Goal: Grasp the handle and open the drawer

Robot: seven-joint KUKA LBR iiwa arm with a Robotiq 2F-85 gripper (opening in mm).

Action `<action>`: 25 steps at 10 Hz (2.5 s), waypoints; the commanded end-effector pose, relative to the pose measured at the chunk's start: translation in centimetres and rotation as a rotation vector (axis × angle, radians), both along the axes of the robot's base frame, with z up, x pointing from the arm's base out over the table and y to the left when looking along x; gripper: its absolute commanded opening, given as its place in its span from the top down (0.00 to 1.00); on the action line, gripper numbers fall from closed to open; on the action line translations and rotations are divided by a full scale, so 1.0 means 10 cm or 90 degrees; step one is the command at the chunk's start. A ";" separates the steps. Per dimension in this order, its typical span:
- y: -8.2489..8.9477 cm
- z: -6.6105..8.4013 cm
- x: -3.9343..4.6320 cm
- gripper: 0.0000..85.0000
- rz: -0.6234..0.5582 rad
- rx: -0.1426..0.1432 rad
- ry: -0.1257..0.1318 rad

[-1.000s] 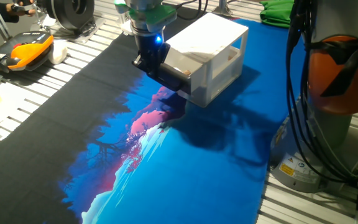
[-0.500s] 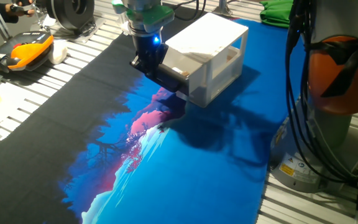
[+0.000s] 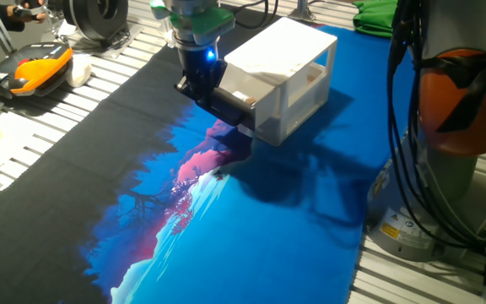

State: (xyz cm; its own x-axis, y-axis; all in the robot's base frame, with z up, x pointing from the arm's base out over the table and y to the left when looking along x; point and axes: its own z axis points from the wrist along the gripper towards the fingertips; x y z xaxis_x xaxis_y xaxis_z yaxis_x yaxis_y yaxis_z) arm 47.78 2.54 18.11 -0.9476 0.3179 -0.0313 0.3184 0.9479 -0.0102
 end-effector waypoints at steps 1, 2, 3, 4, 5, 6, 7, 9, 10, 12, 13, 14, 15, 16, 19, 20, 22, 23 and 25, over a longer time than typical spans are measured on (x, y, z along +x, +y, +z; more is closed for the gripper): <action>0.01 0.00 0.007 1.00 -0.001 -0.001 0.001; 0.03 0.00 0.012 1.00 -0.002 -0.002 0.001; 0.04 -0.01 0.013 1.00 -0.003 -0.003 0.000; 0.06 -0.02 0.013 1.00 -0.004 -0.003 -0.001; 0.08 -0.03 0.013 1.00 -0.005 -0.005 -0.002; 0.12 -0.05 0.016 1.00 -0.009 -0.006 -0.004; 0.15 -0.05 0.019 1.00 -0.012 -0.006 -0.004; 0.19 -0.03 0.031 1.00 -0.014 -0.005 -0.001; 0.20 -0.03 0.039 1.00 -0.014 -0.003 -0.001; 0.23 -0.02 0.063 1.00 -0.017 -0.002 0.002; 0.26 -0.01 0.076 1.00 -0.019 -0.002 0.003; 0.27 0.00 0.087 1.00 -0.020 0.000 0.005; 0.28 0.00 0.091 1.00 -0.020 0.001 0.005; 0.28 -0.01 0.097 1.00 -0.020 0.001 0.005; 0.35 0.02 0.129 1.00 -0.023 -0.003 0.008; 0.36 0.02 0.135 1.00 -0.024 -0.003 0.008; 0.38 0.01 0.151 1.00 -0.024 -0.007 0.008; 0.40 0.00 0.161 1.00 -0.025 -0.008 0.008; 0.45 0.00 0.186 1.00 -0.029 -0.008 0.009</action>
